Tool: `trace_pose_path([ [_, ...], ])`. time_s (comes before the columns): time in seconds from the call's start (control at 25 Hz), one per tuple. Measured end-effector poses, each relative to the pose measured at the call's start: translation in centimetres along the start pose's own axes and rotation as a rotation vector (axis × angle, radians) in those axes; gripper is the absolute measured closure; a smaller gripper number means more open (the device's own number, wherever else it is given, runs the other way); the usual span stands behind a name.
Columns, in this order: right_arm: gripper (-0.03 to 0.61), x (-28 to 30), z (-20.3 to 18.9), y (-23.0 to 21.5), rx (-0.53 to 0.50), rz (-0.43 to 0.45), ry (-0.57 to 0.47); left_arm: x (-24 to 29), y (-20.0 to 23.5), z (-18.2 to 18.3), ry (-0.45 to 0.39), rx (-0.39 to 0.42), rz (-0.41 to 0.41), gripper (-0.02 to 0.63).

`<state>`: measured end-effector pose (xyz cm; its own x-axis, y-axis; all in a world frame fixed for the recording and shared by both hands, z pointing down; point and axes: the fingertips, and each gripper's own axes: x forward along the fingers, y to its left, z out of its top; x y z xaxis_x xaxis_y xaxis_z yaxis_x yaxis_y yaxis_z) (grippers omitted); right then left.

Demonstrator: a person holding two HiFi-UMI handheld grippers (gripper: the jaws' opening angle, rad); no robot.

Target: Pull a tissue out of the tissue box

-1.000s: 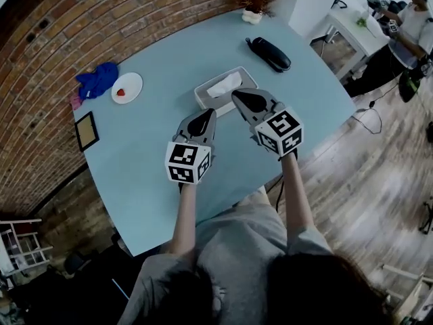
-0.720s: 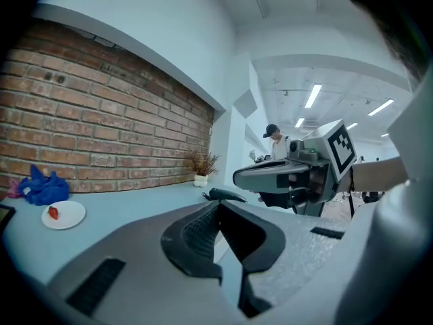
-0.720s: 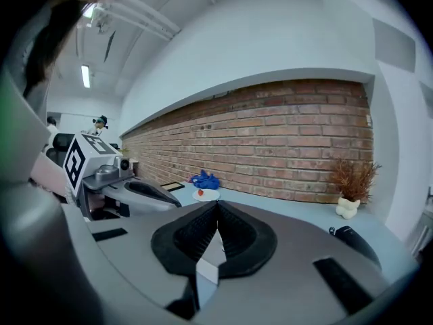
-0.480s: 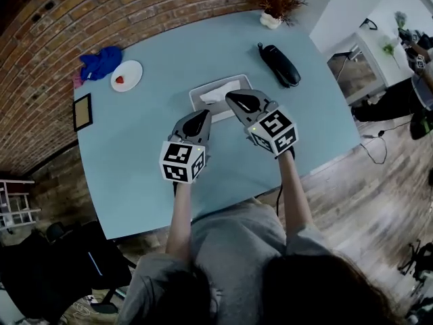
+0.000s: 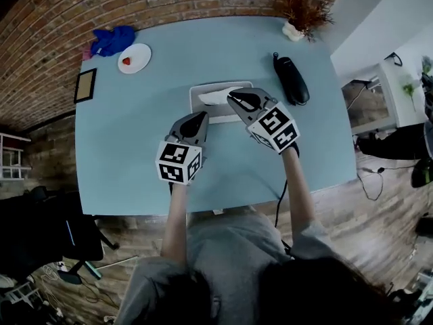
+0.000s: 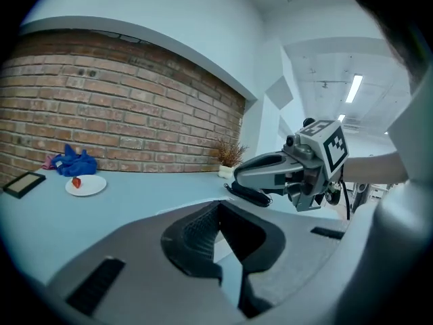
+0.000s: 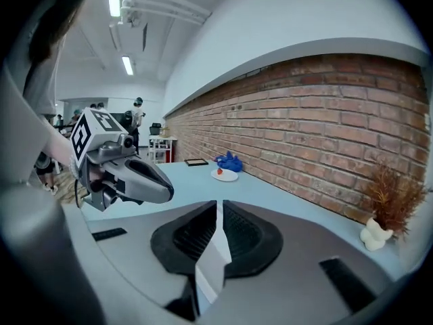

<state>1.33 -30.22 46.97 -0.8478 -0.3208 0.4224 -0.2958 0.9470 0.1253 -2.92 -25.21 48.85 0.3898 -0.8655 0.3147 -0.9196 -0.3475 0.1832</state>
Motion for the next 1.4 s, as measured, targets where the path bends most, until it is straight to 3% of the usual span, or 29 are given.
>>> trace_pose_path([
  [0.2, 0.529, 2.0, -1.1, -0.1, -0.076, 0.099, 0.081, 0.1, 0.6, -0.7, 0.014, -0.037, 0.026, 0.611],
  [0.56, 0.425, 4.8, -2.6, -0.5, -0.147, 0.244, 0.193, 0.8, 2.0, -1.7, 0.061, -0.033, 0.033, 0.611],
  [0.8, 0.425, 6.6, -4.3, -0.9, -0.24, 0.356, 0.298, 1.3, 3.4, -2.4, 0.08, -0.055, 0.053, 0.611],
  [1.2, 0.428, 8.4, -5.3, 0.1, -0.24, 0.511, 0.361, 1.8, 4.7, -3.2, 0.106, -0.088, 0.074, 0.611],
  [1.4, 0.535, 8.4, -6.0, 0.7, -0.26, 0.526, 0.403, 1.8, 4.8, -3.4, 0.107, -0.097, 0.079, 0.611],
])
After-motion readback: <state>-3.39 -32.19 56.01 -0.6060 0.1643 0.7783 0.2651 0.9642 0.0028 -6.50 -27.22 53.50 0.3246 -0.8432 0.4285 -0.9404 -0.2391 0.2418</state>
